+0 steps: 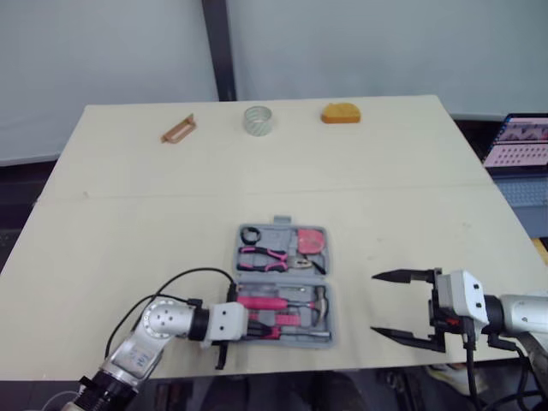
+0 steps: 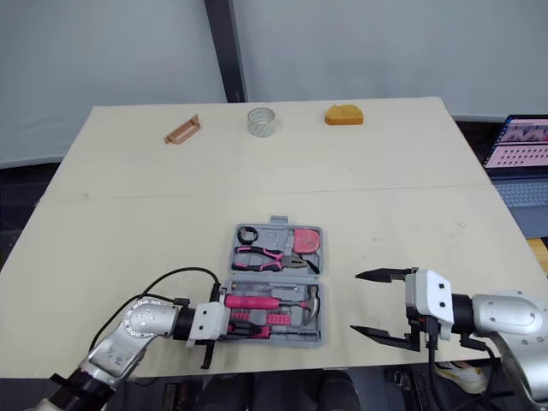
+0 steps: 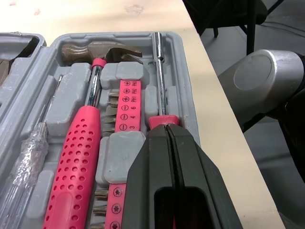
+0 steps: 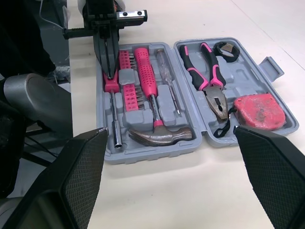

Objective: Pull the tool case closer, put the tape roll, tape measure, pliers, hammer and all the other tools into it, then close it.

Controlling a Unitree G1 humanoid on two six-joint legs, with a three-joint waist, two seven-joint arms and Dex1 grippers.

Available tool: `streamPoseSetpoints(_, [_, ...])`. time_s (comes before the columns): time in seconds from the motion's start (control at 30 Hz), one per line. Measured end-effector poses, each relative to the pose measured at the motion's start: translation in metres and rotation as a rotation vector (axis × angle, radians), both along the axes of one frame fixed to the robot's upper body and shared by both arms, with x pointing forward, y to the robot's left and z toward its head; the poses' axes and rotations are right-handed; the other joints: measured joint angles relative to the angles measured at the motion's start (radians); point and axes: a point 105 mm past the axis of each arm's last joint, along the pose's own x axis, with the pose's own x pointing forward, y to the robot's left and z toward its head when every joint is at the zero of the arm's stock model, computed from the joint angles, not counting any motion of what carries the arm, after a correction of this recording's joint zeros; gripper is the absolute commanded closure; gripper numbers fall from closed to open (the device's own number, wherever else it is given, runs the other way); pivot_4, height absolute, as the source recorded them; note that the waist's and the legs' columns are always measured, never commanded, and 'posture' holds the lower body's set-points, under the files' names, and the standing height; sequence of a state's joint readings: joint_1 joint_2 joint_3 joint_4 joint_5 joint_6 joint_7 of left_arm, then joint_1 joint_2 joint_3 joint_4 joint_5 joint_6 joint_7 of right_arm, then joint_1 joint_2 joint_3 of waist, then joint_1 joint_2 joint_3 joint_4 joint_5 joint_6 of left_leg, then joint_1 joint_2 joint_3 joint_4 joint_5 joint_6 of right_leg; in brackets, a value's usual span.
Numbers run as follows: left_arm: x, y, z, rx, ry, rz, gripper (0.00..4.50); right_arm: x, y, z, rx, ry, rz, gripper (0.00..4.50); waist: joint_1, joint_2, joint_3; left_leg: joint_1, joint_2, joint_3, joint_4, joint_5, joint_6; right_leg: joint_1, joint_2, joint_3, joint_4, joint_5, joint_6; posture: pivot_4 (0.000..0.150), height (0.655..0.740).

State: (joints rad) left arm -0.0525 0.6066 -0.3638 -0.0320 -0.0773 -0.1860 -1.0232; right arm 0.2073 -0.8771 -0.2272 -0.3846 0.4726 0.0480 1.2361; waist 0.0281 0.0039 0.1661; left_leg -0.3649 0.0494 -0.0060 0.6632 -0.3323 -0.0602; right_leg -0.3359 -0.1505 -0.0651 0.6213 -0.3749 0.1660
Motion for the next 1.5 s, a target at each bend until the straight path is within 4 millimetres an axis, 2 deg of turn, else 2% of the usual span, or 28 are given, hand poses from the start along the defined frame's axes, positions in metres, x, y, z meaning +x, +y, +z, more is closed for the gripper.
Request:
streamPoseSetpoints(0.17, [-0.001,0.000,-0.004,0.007,-0.004,-0.001,4.47,0.000,0.000,0.000,0.000,-0.002,-0.004,0.00,-0.001,0.003,-0.004,0.015,0.000,0.001,-0.007,-0.001,0.000,0.015,0.000,0.000,-0.011,0.000,0.000,0.150,0.7400])
streamPoseSetpoints(0.37, [-0.001,-0.001,-0.006,0.006,-0.003,-0.001,4.47,0.001,0.000,0.001,0.000,-0.007,-0.008,0.00,0.000,0.010,-0.009,0.015,0.000,0.002,-0.008,-0.001,0.000,0.015,0.000,0.000,-0.011,0.000,0.000,0.150,0.7400])
streamPoseSetpoints(0.63, [-0.001,-0.001,-0.009,0.015,0.007,-0.005,4.47,0.003,0.000,0.002,0.000,-0.015,-0.009,0.00,-0.001,0.012,-0.014,0.017,0.000,0.002,-0.010,-0.001,0.000,0.016,0.000,0.001,-0.013,0.000,0.000,0.150,0.7400])
streamPoseSetpoints(0.7, [-0.001,-0.001,-0.010,0.017,0.011,-0.004,4.47,0.003,0.001,0.003,0.000,-0.018,-0.008,0.00,-0.001,0.011,-0.015,0.020,0.000,0.003,-0.012,-0.001,0.000,0.018,0.000,0.001,-0.014,0.000,0.000,0.150,0.7400])
streamPoseSetpoints(0.8, [-0.002,-0.001,-0.013,0.020,0.022,-0.002,4.47,0.004,0.001,0.003,0.001,-0.017,-0.008,0.00,-0.002,0.010,-0.015,0.031,0.000,0.004,-0.016,-0.002,-0.001,0.030,0.000,0.001,-0.020,0.000,0.000,0.150,0.7400])
streamPoseSetpoints(0.97, [-0.003,0.001,-0.012,-0.025,0.066,0.051,4.47,0.004,0.001,0.003,0.001,-0.016,-0.008,0.00,-0.003,0.012,-0.017,0.031,0.000,0.004,-0.016,-0.003,-0.001,0.030,0.000,0.001,-0.021,0.000,0.000,0.150,0.7400])
streamPoseSetpoints(1.03, [-0.003,0.004,-0.008,-0.058,0.116,0.097,4.47,0.004,0.002,0.003,0.002,-0.014,-0.005,0.00,-0.004,0.012,-0.015,0.030,0.001,0.003,-0.016,-0.003,-0.001,0.029,0.001,0.001,-0.020,0.000,0.000,0.150,0.7400])
streamPoseSetpoints(1.13, [-0.001,0.014,0.004,-0.093,0.211,0.179,4.47,0.005,0.004,0.002,0.003,-0.011,0.004,0.00,-0.006,0.003,-0.005,0.029,0.001,0.003,-0.015,-0.003,-0.001,0.028,0.001,0.001,-0.020,0.000,0.000,0.150,0.7400])
streamPoseSetpoints(1.23, [0.004,0.028,0.036,-0.123,0.191,0.219,4.47,0.006,0.006,0.002,0.008,-0.014,0.003,0.00,-0.005,-0.004,0.005,0.027,0.001,0.003,-0.014,-0.004,-0.001,0.027,0.001,0.001,-0.021,0.000,0.000,0.150,0.7400])
streamPoseSetpoints(1.33, [0.002,0.045,0.065,-0.155,0.161,0.245,4.47,0.007,0.007,0.001,0.010,-0.006,0.003,0.00,-0.004,-0.004,0.006,0.026,0.001,0.003,-0.014,-0.005,-0.001,0.028,0.001,0.000,-0.021,0.000,0.000,0.150,0.7400])
streamPoseSetpoints(1.43, [-0.003,0.066,0.068,-0.144,0.213,0.296,3.68,0.006,0.010,-0.005,0.008,0.040,0.005,0.00,-0.005,-0.004,0.009,0.026,0.001,0.003,-0.015,-0.005,-0.002,0.027,0.001,0.000,-0.024,0.000,0.000,0.150,0.7400])
streamPoseSetpoints(1.5, [-0.008,0.084,0.067,-0.111,0.237,0.339,2.69,0.004,0.007,-0.012,-0.011,0.102,-0.011,0.00,-0.006,-0.004,0.011,0.025,0.001,0.003,-0.015,-0.005,-0.002,0.027,0.001,0.000,-0.024,0.000,0.000,0.150,0.7400])
